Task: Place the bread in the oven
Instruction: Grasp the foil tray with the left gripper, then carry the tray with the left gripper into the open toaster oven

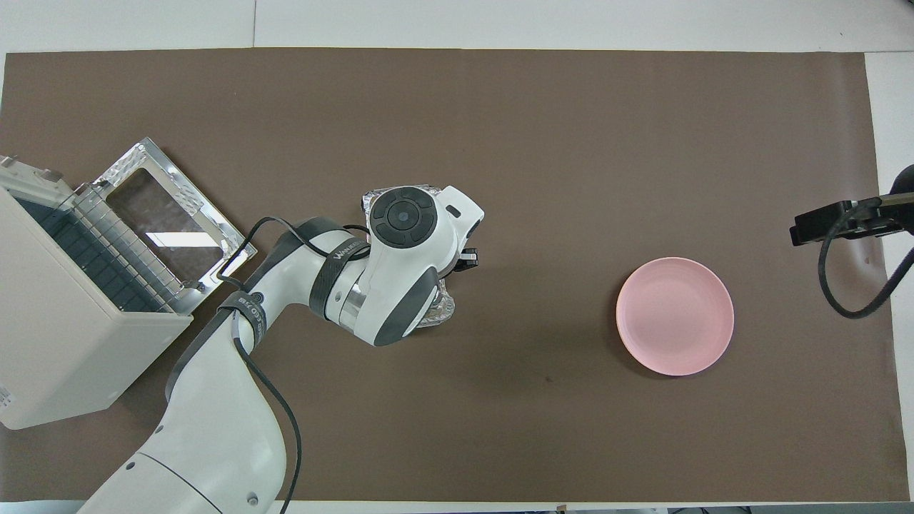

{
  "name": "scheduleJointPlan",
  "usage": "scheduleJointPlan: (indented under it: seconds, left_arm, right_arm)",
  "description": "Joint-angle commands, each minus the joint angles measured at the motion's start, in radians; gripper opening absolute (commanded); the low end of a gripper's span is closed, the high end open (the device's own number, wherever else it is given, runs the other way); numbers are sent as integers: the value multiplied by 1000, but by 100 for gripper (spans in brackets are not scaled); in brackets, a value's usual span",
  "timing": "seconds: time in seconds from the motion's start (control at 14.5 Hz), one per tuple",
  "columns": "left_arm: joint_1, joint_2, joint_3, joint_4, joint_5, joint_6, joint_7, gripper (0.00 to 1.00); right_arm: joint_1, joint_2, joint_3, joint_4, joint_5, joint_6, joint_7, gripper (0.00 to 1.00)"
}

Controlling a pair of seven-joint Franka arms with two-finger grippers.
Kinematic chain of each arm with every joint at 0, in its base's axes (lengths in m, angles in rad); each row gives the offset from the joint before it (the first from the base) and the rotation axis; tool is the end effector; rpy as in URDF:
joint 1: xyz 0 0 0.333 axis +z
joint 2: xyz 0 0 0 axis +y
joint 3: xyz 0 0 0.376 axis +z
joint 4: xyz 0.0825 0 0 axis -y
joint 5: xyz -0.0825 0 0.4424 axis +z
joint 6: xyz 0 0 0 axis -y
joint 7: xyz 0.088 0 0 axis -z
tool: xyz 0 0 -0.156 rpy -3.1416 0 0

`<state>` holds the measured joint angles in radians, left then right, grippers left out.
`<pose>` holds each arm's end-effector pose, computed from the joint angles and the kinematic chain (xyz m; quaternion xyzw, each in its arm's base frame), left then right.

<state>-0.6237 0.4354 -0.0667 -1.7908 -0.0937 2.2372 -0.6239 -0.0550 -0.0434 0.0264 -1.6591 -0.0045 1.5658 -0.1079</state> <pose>0.5564 -0.4639 0.2809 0.9987 -0.0013 -0.0267 0.0439 0.5916 -0.0173 0.6146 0.9989 0.0396 -0.0251 0.0011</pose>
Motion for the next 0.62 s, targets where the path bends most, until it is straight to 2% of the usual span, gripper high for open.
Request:
scheduleJointPlan:
  seconds: [0.0,0.21,0.41,0.55]
  left_arm:
    - [-14,-18,28,8,-6,-36,-20,0]
    - [-7,-24,77,118,-9,-206,-20,0]
    - [16,-76,169,212,-12,-361,-19,0]
    - [22,-90,249,225,-5,-421,-19,0]
  right_arm:
    - [-17,-18,10,-18,14,4,-13,100]
    - [-17,-18,10,-18,14,4,-13,100]
    - [-17,-18,10,-18,14,4,-13,100]
    - [-17,-18,10,-18,14,4,-13,100]
